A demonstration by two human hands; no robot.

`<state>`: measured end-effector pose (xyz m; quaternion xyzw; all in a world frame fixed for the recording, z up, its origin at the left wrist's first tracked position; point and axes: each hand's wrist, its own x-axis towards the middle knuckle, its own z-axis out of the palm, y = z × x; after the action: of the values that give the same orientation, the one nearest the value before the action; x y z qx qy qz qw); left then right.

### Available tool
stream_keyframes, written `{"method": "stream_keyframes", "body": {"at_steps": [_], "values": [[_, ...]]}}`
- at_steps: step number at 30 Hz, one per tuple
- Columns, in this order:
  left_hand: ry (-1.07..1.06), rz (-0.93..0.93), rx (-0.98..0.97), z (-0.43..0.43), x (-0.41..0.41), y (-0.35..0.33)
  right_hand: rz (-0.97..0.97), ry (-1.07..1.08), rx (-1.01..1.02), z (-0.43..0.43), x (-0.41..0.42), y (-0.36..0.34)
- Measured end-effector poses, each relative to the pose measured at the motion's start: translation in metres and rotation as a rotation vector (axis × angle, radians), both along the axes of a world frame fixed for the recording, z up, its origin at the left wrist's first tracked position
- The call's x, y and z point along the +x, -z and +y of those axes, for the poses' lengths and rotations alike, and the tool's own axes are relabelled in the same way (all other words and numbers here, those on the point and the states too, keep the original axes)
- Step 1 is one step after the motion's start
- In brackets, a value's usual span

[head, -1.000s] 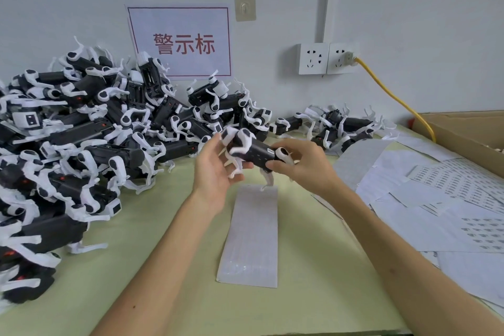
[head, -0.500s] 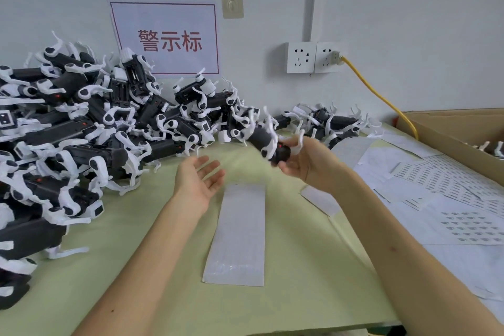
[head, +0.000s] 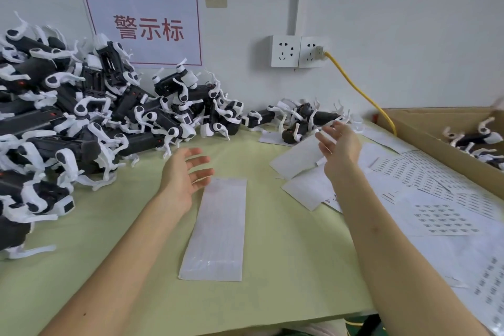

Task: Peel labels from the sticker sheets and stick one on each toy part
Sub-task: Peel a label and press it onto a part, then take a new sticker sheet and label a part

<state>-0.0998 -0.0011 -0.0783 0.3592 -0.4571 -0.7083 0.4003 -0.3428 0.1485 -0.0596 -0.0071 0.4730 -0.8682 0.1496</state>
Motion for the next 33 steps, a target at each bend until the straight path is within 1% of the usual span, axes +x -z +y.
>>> {"method": "stream_keyframes", "body": {"at_steps": [4, 8, 10, 14, 17, 19, 20, 22, 23, 24, 26, 28, 30, 33], "values": [[0.018, -0.018, -0.005, 0.004, 0.001, -0.001, 0.287, -0.045, 0.167, -0.008, 0.018, -0.002], [0.048, -0.05, -0.036, 0.008, -0.001, -0.001, 0.596, -0.166, 0.316, -0.022, 0.051, -0.006], [0.043, -0.061, -0.033, 0.009, -0.002, -0.001, 0.764, -0.22, 0.424, -0.033, 0.065, -0.004], [0.015, -0.091, -0.004, 0.007, -0.003, -0.001, 1.096, -0.394, 0.621, -0.066, 0.086, -0.008], [0.071, -0.165, -0.068, 0.003, -0.002, 0.001, 1.297, -0.517, 0.789, -0.102, 0.097, -0.011], [0.165, -0.238, -0.195, 0.003, -0.002, 0.004, 1.33, -0.542, 0.856, -0.128, 0.102, -0.013], [0.222, -0.29, -0.296, 0.004, -0.003, 0.006, 1.315, -0.544, 0.878, -0.141, 0.104, -0.013], [0.308, -0.453, -0.577, 0.006, -0.008, 0.013, 1.264, -0.599, 0.918, -0.163, 0.106, -0.015], [0.322, -0.536, -0.704, 0.007, -0.011, 0.017, 1.267, -0.643, 0.933, -0.173, 0.109, -0.015], [0.326, -0.588, -0.788, 0.007, -0.012, 0.02, 1.3, -0.685, 0.954, -0.182, 0.112, -0.015], [0.32, -0.622, -0.859, 0.007, -0.013, 0.024, 1.433, -0.732, 1.022, -0.198, 0.122, -0.011], [0.297, -0.648, -0.855, 0.006, -0.013, 0.028, 1.544, -0.715, 1.051, -0.209, 0.129, -0.005], [0.299, -0.684, -0.862, 0.004, -0.012, 0.031, 1.546, -0.659, 1.018, -0.215, 0.129, -0.004], [0.406, -0.803, -0.988, 0.002, -0.011, 0.033, 1.547, -0.663, 1.015, -0.212, 0.121, -0.009]]}}
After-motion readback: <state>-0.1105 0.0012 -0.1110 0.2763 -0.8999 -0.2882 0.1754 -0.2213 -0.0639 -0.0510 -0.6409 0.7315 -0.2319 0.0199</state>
